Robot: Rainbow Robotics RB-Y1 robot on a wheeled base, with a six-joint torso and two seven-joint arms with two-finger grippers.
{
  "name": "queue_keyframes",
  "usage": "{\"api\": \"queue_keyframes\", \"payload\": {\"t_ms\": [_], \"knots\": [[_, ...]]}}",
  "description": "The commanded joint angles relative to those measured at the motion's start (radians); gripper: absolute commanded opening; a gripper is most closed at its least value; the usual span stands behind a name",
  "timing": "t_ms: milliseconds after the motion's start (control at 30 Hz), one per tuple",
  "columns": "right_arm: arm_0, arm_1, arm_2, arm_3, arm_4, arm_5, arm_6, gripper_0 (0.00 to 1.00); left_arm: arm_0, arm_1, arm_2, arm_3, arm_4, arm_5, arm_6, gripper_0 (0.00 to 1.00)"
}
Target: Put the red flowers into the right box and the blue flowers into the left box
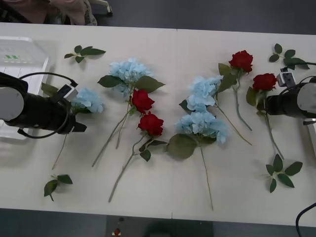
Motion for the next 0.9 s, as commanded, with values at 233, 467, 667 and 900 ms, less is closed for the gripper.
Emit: {"api": "queue_keyframes", "payload": {"t_ms": [233,467,667,900], "knots": [[-0.032,0.010,0.003,-0.008,0.036,-0.001,-0.068,0.55,-0.070,-0.029,-0.028,0.089,0.012,-0.010,-0.028,1.00],[-0.030,0.016,0.009,-0.002,0.042,-0.013,-0.074,0.46,-0.071,-0.032,-0.048,0.089,-0.024,-0.013,-0.026,1.00],[-0.030,0.016,0.014,0.010,0.042,-0.014,-0.080,0.46,-0.073,-0.032,-0.072,0.092,-0.044,-0.030,-0.020,1.00],[-0.030,0.016,0.016,0.018,0.042,-0.014,-0.083,0.00,-0.073,-0.045,-0.072,0.095,-0.060,-0.030,-0.019,1.00]]}}
